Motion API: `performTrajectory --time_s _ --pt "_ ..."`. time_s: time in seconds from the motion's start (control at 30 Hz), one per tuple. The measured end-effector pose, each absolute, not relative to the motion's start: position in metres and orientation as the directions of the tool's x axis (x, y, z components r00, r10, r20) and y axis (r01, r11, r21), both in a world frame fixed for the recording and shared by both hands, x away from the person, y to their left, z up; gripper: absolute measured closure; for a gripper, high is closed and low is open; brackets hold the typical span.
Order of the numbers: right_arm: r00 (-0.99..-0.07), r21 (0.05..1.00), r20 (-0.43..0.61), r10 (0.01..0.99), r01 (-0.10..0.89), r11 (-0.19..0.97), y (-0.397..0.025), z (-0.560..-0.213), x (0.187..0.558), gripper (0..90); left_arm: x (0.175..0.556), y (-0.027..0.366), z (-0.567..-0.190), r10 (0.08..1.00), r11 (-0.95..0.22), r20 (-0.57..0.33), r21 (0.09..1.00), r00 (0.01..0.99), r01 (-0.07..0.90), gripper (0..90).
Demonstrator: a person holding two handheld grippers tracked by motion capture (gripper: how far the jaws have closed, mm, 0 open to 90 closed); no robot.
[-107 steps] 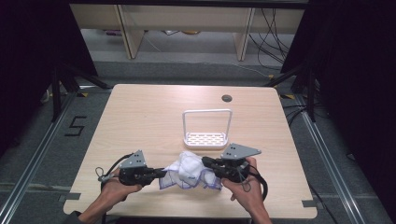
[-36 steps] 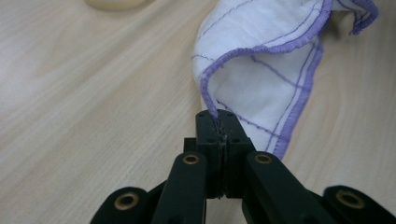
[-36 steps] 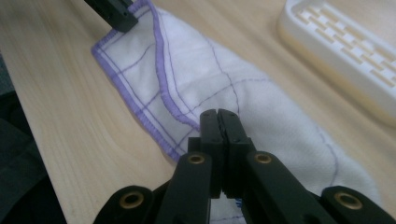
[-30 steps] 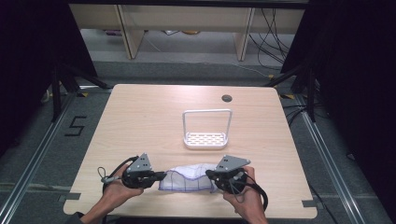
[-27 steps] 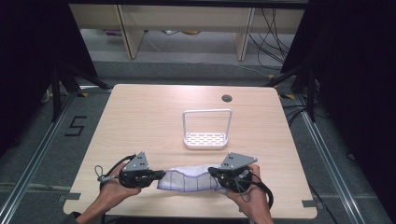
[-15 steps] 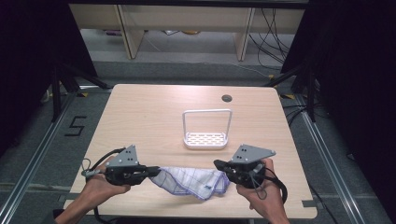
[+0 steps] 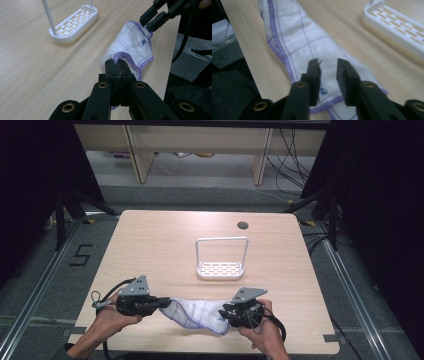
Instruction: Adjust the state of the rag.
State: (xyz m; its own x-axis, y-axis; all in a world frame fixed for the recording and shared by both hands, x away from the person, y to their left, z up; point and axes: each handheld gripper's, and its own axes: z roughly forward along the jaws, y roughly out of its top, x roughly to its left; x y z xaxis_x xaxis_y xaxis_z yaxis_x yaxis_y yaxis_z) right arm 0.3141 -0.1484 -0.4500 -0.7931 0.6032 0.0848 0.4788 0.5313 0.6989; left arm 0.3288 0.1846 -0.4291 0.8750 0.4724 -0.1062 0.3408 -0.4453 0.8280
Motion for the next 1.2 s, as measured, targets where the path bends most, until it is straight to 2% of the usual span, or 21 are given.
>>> performTrajectory --time_s 0.27,0.4,0.47,0.5,0.57,0.63,0.8,1.0,1.07,1.1,1.2 --pt "-0.818 0.629 0.035 0.574 0.465 0.623 -0.134 -0.472 0.301 57.8 0.332 0.189 -0.435 0.487 -0.433 -0.123 0.826 0.865 0.361 88.6" --pt "-0.810 0.620 0.011 0.586 0.465 0.632 -0.129 -0.483 0.298 52.3 0.333 0.189 -0.439 0.487 -0.433 -0.129 0.823 0.864 0.367 88.5" --pt "-0.816 0.611 -0.015 0.578 0.450 0.651 -0.126 -0.488 0.299 59.0 0.334 0.189 -0.441 0.491 -0.433 -0.129 0.822 0.862 0.370 88.5" --pt "-0.816 0.611 -0.015 0.578 0.450 0.651 -0.126 -0.488 0.299 59.0 0.334 0.189 -0.441 0.491 -0.433 -0.129 0.822 0.862 0.370 88.5" --pt "-0.820 0.592 -0.084 0.567 0.417 0.690 -0.124 -0.495 0.300 79.1 0.335 0.190 -0.443 0.490 -0.431 -0.136 0.821 0.861 0.374 88.4" --pt "-0.824 0.587 -0.079 0.561 0.416 0.694 -0.128 -0.492 0.303 89.6 0.335 0.191 -0.444 0.493 -0.428 -0.138 0.821 0.859 0.378 88.4" --pt "-0.827 0.605 -0.062 0.558 0.414 0.680 -0.132 -0.489 0.303 90.0 0.336 0.192 -0.446 0.496 -0.418 -0.151 0.822 0.855 0.387 88.4" --pt "-0.833 0.663 -0.048 0.551 0.386 0.642 -0.139 -0.464 0.299 90.0 0.336 0.196 -0.444 0.499 -0.415 -0.147 0.825 0.854 0.384 88.4" --pt "-0.823 0.680 -0.069 0.564 0.375 0.630 -0.143 -0.454 0.298 90.0 0.336 0.196 -0.444 0.496 -0.420 -0.143 0.824 0.856 0.381 88.4" --pt "-0.816 0.692 -0.038 0.577 0.395 0.604 -0.146 -0.444 0.298 90.0 0.335 0.196 -0.443 0.492 -0.412 -0.153 0.827 0.857 0.384 88.4" --pt "-0.808 0.717 -0.046 0.587 0.383 0.583 -0.154 -0.429 0.306 90.0 0.335 0.195 -0.440 0.479 -0.419 -0.148 0.827 0.865 0.374 88.4"
